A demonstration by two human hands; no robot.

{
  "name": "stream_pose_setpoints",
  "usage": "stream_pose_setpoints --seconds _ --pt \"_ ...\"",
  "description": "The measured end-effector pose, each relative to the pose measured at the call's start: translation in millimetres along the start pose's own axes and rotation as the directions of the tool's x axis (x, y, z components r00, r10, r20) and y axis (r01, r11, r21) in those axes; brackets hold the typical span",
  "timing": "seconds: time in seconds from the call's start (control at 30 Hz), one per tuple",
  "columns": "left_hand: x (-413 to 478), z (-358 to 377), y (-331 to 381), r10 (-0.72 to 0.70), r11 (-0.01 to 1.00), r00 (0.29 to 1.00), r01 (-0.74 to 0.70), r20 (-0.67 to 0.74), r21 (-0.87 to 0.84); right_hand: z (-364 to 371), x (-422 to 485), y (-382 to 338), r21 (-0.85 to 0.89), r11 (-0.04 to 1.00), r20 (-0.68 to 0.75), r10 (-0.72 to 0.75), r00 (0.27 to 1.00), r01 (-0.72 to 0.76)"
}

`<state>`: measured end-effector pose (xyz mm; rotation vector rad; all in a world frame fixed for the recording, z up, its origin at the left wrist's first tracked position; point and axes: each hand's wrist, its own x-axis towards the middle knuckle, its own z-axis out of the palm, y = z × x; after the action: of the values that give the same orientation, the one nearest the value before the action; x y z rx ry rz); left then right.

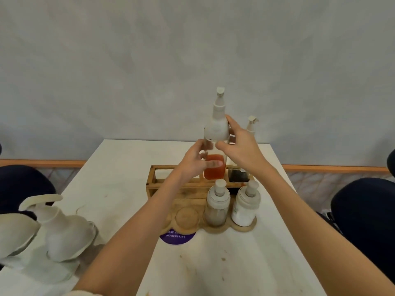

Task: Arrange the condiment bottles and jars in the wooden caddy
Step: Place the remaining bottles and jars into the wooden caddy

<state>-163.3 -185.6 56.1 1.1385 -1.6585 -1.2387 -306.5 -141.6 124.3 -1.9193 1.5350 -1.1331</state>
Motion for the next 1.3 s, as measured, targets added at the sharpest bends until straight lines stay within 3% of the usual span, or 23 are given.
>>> stream_pose_setpoints --seconds 0.5,0.93,1.03,1.2,1.3 --pt "6 9 -41 -0.087 0.985 0.996 0.080 0.036 0.153 27 -12 33 -0.144 0.977 0.066 0.171 0.983 -0.161" --pt "0 6 -16 -0.197 0.931 0.980 0.189 -0.005 0.314 10 -18 13 -0.218 0.955 0.044 0.216 0.975 -0.202" --pt "-15 -6 7 -0.134 0.952 0.985 0.159 -0.113 0.260 -1 -27 0 -0.205 0.959 0.015 0.200 0.980 -0.193" --pt "-66 -23 55 0.069 0.993 0.940 -0.033 -0.334 0.112 -16 -54 -28 -0.143 0.979 -0.005 0.148 0.989 -0.147" --pt "-111 -23 74 0.139 0.990 0.926 -0.125 -0.352 0.062 -16 -77 -50 -0.103 0.989 -0.012 0.105 0.994 -0.106"
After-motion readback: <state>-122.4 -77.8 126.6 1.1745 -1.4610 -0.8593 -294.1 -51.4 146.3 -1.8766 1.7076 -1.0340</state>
